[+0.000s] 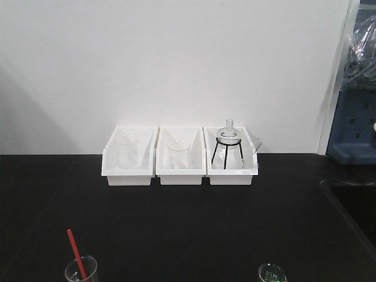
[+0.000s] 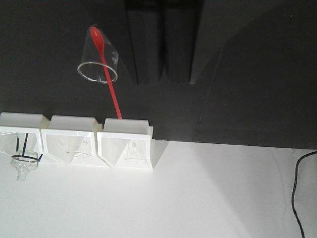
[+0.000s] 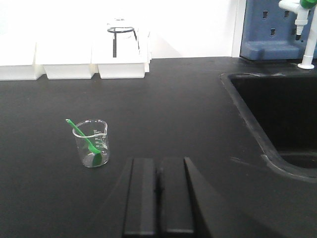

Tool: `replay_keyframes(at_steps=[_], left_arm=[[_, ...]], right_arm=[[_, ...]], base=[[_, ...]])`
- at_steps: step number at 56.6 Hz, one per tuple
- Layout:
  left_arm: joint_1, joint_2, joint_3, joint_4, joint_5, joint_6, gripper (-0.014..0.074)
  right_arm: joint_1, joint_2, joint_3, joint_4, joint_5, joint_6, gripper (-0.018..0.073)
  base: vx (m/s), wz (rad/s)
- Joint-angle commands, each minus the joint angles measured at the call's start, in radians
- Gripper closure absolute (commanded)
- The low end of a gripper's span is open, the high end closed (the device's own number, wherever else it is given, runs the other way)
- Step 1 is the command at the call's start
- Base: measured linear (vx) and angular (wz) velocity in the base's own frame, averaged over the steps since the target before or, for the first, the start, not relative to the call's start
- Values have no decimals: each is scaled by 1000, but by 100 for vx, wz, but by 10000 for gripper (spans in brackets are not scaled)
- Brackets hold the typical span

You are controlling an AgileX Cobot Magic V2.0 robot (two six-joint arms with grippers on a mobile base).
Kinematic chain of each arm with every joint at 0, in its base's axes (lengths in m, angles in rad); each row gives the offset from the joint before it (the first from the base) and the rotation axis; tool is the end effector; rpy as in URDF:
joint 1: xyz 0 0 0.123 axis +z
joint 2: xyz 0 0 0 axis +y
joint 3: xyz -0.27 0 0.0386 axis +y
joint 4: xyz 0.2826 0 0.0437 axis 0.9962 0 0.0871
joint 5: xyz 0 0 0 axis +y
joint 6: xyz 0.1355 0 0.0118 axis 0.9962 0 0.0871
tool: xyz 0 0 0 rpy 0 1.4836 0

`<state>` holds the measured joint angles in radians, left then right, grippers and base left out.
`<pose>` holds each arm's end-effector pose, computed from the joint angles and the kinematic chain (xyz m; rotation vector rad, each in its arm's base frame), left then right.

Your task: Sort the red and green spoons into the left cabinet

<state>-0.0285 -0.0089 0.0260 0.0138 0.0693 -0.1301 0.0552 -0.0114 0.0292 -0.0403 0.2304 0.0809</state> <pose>0.1489 -0.0041 0.1981 -0.0697 1.5696 -0.1130 0.1470 0.0069 0.1754 -0.0049 1.7320 0.0634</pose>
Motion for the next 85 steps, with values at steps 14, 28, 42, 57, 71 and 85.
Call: replay_keyframes(at_steps=[14, 28, 42, 57, 71, 85], left_arm=[[0, -10, -1, -8, -78, -7, 603], [0, -10, -1, -8, -76, -7, 603], [0, -10, -1, -8, -76, -7, 603], [0, -10, -1, -8, -90, -7, 603], [0, -10, -2, -8, -159, -7, 603], [0, -10, -2, -14, -248, -8, 603]], right_arm=[[-5, -14, 11, -5, -81, 2, 568], [-5, -14, 11, -5, -81, 2, 568], [-5, -14, 11, -5, -81, 2, 568], [-5, -14, 11, -5, -85, 2, 568], [-5, -14, 11, -14, -173, -6, 568], [-5, -14, 11, -6, -328, -5, 568]], base=[[0, 0], [0, 0], [0, 0], [0, 0], [0, 0], [0, 0]])
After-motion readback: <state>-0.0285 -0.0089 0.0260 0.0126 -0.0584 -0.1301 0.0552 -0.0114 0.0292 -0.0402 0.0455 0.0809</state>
